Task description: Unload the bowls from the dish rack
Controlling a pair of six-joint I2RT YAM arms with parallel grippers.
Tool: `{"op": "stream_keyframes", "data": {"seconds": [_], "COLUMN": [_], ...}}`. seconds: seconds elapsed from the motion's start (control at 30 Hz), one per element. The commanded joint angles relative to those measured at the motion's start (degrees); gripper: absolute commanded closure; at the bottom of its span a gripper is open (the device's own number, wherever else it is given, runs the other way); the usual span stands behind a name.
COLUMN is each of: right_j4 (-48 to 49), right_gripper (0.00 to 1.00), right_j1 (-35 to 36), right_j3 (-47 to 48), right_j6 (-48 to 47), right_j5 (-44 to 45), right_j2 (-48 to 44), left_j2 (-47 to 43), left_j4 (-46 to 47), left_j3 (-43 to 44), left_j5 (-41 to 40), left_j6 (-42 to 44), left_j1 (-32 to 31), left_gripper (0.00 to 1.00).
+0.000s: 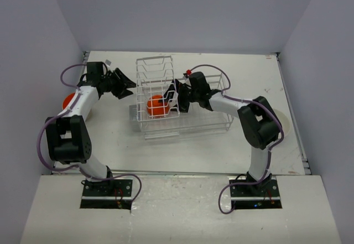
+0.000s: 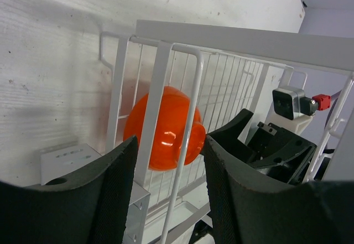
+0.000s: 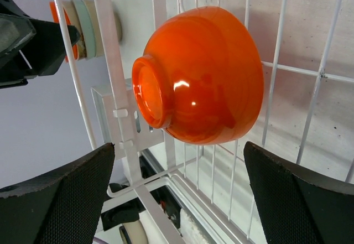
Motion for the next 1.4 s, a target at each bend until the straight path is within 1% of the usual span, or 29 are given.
{"op": "stream_keyframes", "data": {"seconds": [0.0, 0.37, 0.63, 0.87, 0.9, 1.0, 1.1, 1.3, 1.37], "right_j4": [2.6, 4.1, 2.1, 6.5, 8.3, 8.7, 10.2, 10.6, 11.4], "right_gripper": [0.01, 0.01, 0.01, 0.04, 0.04, 0.05, 0.05, 0.07, 0.07], "right_j1": [-0.2, -0.2, -0.3, -0.7, -0.8, -0.8, -0.8, -0.8, -0.8], "right_j3": [0.6, 2.8, 5.7, 4.8, 4.4, 3.9, 4.5, 5.0, 5.0], "right_j6": [0.9, 2.3, 0.6, 0.0, 0.2, -0.2, 0.2, -0.7, -0.3], "right_j5": [-1.8, -2.5, -2.2, -3.4, -3.6, -2.7, -4.6, -4.6, -5.8], "right_j2": [0.6, 5.0, 7.6, 8.0, 7.8, 7.0, 7.6, 7.2, 7.9], "left_j2": [0.6, 1.4, 1.8, 2.1, 2.4, 2.7, 2.8, 2.9, 2.9], "left_j4": [1.6, 1.3, 1.3, 1.0, 1.1, 0.8, 0.9, 0.9, 0.9], "left_j3": [0.9, 1.8, 1.9, 1.4, 1.4, 1.9, 1.9, 1.8, 1.7], "left_j5": [1.0, 1.6, 1.9, 2.2, 2.4, 2.5, 2.4, 2.7, 2.8], "left_j6": [0.2, 0.5, 0.8, 1.5, 1.6, 1.9, 1.9, 2.2, 2.2], "left_j1": [0.6, 1.1, 1.3, 1.5, 1.5, 1.6, 1.6, 1.6, 1.6], "left_gripper": [0.47, 0.47, 0.47, 0.47, 0.47, 0.47, 0.47, 0.47, 0.47]}}
